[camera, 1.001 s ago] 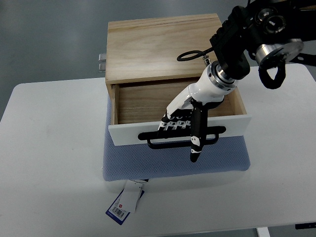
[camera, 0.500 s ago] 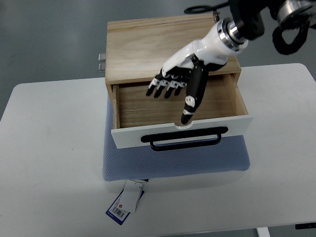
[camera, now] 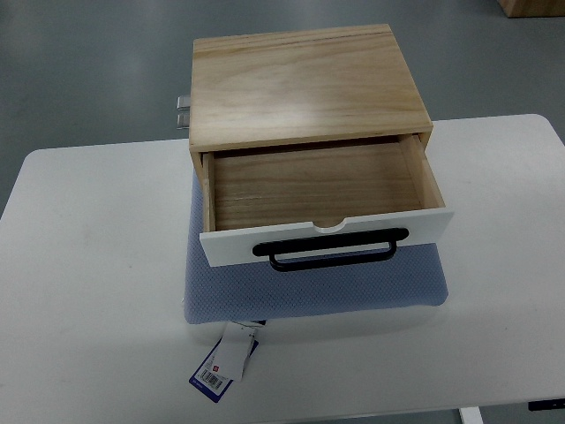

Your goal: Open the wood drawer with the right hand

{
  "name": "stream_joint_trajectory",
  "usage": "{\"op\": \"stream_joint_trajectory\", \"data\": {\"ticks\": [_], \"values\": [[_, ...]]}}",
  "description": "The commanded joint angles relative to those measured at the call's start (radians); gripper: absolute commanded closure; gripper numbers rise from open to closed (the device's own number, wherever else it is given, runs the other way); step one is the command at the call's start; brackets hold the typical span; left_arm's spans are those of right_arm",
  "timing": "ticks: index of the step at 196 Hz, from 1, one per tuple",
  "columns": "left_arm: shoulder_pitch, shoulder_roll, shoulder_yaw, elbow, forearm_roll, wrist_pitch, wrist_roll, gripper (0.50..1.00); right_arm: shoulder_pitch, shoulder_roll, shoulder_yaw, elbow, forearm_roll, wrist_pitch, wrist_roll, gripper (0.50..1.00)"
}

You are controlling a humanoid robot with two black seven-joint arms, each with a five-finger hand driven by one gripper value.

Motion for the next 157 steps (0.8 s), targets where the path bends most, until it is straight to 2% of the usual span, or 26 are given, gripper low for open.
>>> {"op": "stream_joint_trajectory", "data": {"ticks": [1, 4, 5, 7, 23, 56, 107, 157], "values": [[0.000, 0.000, 0.000, -0.001, 0.002, 0.000, 0.000, 0.500, -0.161, 0.044, 0.130, -0.012, 0.001, -0.034, 0.106, 0.558], [0.000, 0.000, 0.000, -0.001, 0.002, 0.000, 0.000, 0.500, -0.161, 0.044, 0.130, -0.012, 0.001, -0.034, 0.106, 0.558], [0.000, 0.000, 0.000, -0.003, 0.002, 0.000, 0.001, 0.500, -0.266, 0.108, 0.213, -0.018, 0.004, -0.047, 0.165, 0.556], [0.000, 0.000, 0.000, -0.004, 0.002, 0.000, 0.001, 0.500, -0.284, 0.119, 0.226, -0.022, 0.004, -0.048, 0.176, 0.556], [0.000, 0.000, 0.000, -0.006, 0.002, 0.001, 0.001, 0.500, -0.387, 0.219, 0.328, -0.057, 0.008, -0.042, 0.224, 0.556], [0.000, 0.000, 0.002, -0.001, 0.002, 0.003, 0.001, 0.500, -0.462, 0.360, 0.490, -0.144, 0.007, -0.034, 0.233, 0.556], [0.000, 0.000, 0.001, -0.003, 0.000, 0.003, 0.001, 0.500, -0.489, 0.386, 0.506, -0.163, 0.007, 0.007, 0.235, 0.556], [0.000, 0.000, 0.002, 0.000, 0.000, 0.005, 0.001, 0.500, -0.496, 0.386, 0.506, -0.170, 0.007, 0.009, 0.236, 0.556]]}}
